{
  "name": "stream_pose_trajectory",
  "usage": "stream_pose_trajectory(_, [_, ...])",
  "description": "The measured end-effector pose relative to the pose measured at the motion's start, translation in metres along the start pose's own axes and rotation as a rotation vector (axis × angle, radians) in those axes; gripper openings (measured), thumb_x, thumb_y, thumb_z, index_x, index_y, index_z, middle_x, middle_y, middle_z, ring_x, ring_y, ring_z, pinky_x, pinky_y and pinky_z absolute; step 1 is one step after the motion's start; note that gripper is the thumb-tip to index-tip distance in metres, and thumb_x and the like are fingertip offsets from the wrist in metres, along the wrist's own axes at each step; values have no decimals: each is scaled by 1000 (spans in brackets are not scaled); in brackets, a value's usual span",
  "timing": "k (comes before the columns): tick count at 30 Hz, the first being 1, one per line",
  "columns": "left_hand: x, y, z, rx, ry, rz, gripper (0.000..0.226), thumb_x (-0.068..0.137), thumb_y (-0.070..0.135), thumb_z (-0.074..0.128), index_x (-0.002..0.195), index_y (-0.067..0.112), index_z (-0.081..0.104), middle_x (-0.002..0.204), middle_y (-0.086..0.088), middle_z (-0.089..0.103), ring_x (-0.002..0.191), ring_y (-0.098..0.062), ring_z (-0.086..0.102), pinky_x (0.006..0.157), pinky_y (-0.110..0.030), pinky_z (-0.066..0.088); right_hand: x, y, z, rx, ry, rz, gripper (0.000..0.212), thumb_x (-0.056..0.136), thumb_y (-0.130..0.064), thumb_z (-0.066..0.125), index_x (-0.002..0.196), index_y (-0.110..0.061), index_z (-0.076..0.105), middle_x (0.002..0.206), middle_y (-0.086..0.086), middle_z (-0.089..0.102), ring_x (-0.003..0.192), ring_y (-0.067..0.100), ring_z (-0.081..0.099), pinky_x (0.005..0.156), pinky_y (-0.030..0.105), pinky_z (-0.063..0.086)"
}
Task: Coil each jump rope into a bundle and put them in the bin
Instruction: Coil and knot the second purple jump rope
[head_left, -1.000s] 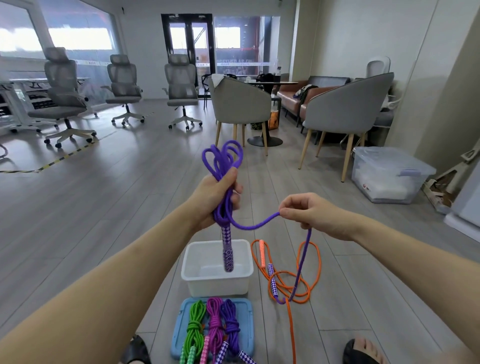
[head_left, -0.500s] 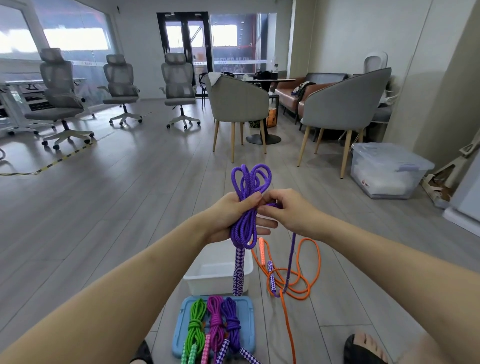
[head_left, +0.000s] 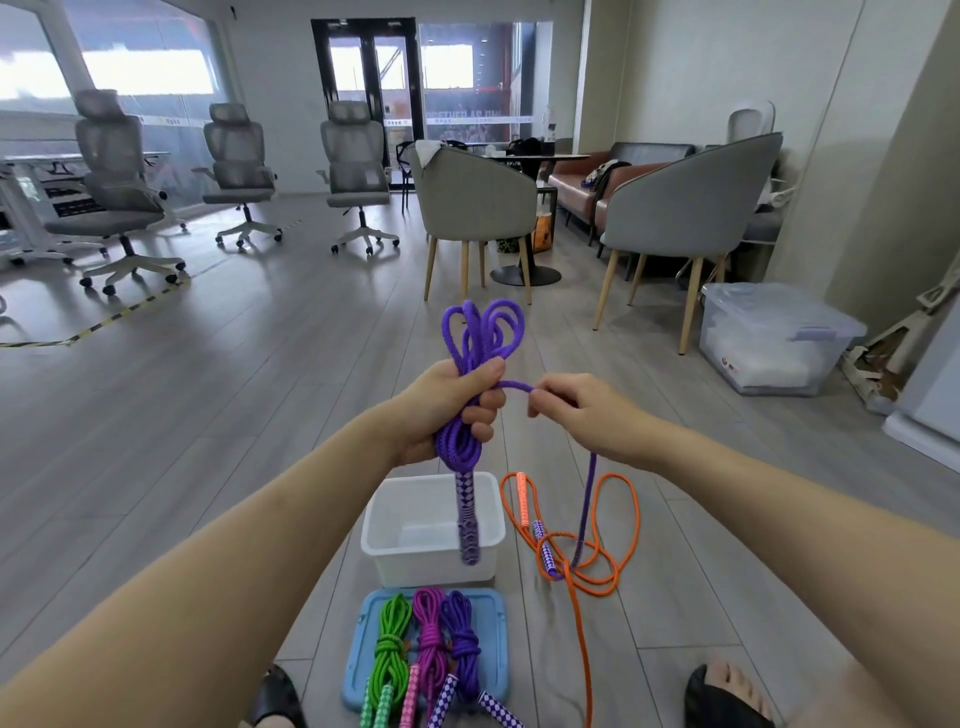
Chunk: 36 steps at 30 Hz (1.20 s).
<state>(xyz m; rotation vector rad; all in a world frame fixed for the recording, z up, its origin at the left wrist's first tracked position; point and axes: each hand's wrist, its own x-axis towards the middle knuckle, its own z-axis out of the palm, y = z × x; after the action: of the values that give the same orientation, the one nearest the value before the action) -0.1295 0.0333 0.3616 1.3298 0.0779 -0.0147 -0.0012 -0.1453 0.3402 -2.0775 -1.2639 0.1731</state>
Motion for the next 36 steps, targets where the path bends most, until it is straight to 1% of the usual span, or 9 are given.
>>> stream_pose_trajectory(5, [-6, 15, 5, -99, -80, 69, 21, 104, 31, 53, 90, 14, 52, 71, 2, 43, 51, -5, 38, 49, -19, 44, 0, 19, -13, 315, -24, 220, 43, 101, -51, 55, 86, -12, 65, 65, -2, 49, 59, 14, 44, 56, 27, 41])
stream_pose_trajectory(9, [-11, 9, 21, 426, -234, -61, 17, 102, 21, 61, 109, 10, 50, 75, -3, 46, 59, -11, 41, 53, -23, 45, 8, 20, -24, 326, 72, 239, 28, 94, -37, 69, 81, -13, 69, 64, 0, 57, 59, 16, 47, 56, 28, 40])
stream_pose_trajectory(15, [2, -46, 24, 1047, -145, -242, 67, 91, 19, 75, 131, 25, 22, 89, -9, 58, 61, -15, 54, 58, -33, 54, 16, -4, -14, -10, 51, 97, 23, 88, -36, 78, 83, -15, 70, 74, 6, 67, 66, 16, 61, 64, 32, 51])
stream_pose_trajectory(20, [21, -69, 12, 819, 207, -298, 83, 90, 21, 75, 142, 19, 11, 84, -12, 55, 60, -20, 56, 53, -32, 52, 15, -48, 9, -48, 141, -28, 24, 91, -38, 75, 81, -17, 69, 71, 0, 65, 66, 14, 62, 67, 35, 54])
stream_pose_trajectory(23, [28, -67, 4, 590, 326, -196, 68, 94, 20, 65, 140, 0, 20, 76, -9, 48, 46, -11, 45, 47, -31, 46, 1, -55, 12, -112, 24, -133, 22, 99, -34, 64, 88, -17, 72, 76, -4, 66, 73, 12, 63, 70, 35, 55])
stream_pose_trajectory(25, [28, -54, 0, 368, 383, -117, 53, 96, 15, 67, 125, 14, 23, 76, -8, 46, 48, -10, 42, 46, -28, 42, -8, -47, 5, -111, 4, -142, 22, 102, -29, 58, 92, -17, 73, 75, -4, 65, 67, 9, 60, 65, 34, 53])
stream_pose_trajectory(28, [19, -29, -7, 209, 289, -44, 50, 94, 9, 72, 112, 22, 28, 76, -7, 49, 51, -10, 42, 47, -25, 42, -17, -29, -8, -63, 16, -69, 18, 104, -26, 56, 101, -18, 72, 81, -8, 65, 70, 5, 57, 71, 32, 52])
stream_pose_trajectory(31, [8, -11, -8, 180, 128, -7, 53, 94, 7, 71, 126, 21, 33, 77, -5, 54, 58, -12, 46, 54, -26, 48, -20, -21, -15, 83, 14, -13, 17, 104, -27, 56, 102, -20, 72, 79, -3, 64, 67, 6, 55, 69, 30, 50])
stream_pose_trajectory(36, [5, 2, 11, 23, 96, 104, 45, 96, 42, 60, 127, 21, 36, 73, -4, 52, 56, -11, 41, 54, -24, 46, -22, -21, -14, 426, -267, 157, 27, 105, -39, 54, 103, -18, 72, 68, 0, 46, 55, 10, 37, 51, 25, 30])
